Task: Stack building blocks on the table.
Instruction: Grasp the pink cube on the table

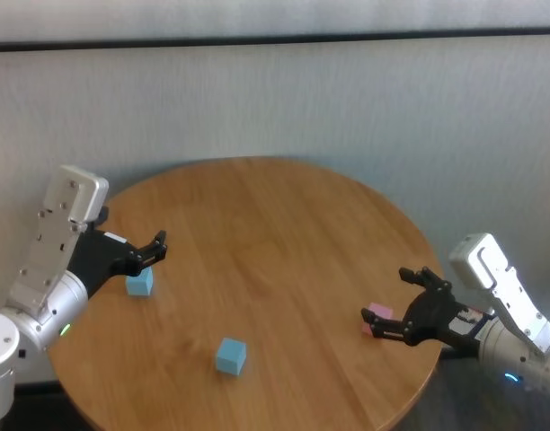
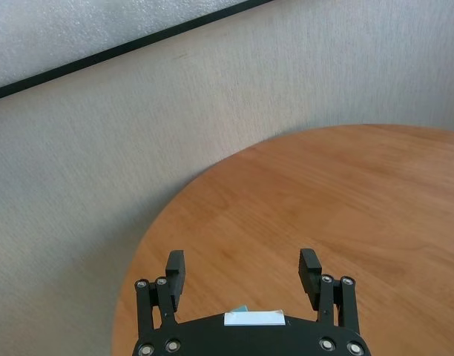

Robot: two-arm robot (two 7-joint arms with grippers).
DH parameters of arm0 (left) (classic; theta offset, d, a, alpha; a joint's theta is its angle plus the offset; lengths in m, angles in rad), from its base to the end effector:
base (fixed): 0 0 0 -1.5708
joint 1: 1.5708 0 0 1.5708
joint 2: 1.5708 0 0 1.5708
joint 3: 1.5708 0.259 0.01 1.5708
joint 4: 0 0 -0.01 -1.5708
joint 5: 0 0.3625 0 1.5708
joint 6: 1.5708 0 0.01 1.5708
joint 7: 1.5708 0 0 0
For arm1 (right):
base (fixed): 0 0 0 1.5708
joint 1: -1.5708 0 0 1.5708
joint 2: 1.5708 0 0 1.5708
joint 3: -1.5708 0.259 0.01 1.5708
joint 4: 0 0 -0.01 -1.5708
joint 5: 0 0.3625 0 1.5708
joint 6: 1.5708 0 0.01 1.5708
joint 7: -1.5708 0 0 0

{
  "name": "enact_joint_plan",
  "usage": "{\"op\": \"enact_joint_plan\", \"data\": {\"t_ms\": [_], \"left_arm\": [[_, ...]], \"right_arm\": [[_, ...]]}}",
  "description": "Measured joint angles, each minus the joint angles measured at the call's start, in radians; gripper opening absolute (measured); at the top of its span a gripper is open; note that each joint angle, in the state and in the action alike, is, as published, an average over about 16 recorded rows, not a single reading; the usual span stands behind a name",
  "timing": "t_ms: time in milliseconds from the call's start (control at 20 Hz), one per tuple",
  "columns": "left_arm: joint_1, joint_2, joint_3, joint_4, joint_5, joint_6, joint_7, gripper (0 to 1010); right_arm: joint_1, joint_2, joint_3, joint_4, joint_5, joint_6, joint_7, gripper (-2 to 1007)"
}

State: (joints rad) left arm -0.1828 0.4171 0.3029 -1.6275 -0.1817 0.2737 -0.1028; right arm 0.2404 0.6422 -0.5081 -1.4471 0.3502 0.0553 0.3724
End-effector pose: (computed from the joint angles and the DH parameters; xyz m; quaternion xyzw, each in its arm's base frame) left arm 0.4087 -0.0032 -0.2046 0.1482 -0.0498 0.5650 0.8101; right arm 0.4074 -0.0414 -0.2738 -0.1976 -0.0342 -0.4065 0.8914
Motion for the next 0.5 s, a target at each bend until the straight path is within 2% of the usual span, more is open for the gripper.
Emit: {"op": "enact_joint_plan", "data": {"t_ms": [500], "left_arm": [[-0.001, 0.001, 0.001, 0.001, 0.000, 0.001, -0.001, 1003]], "right_arm": [[0.023, -0.015, 0.019, 0.057, 0.050, 0.054, 0.105, 1004]]}}
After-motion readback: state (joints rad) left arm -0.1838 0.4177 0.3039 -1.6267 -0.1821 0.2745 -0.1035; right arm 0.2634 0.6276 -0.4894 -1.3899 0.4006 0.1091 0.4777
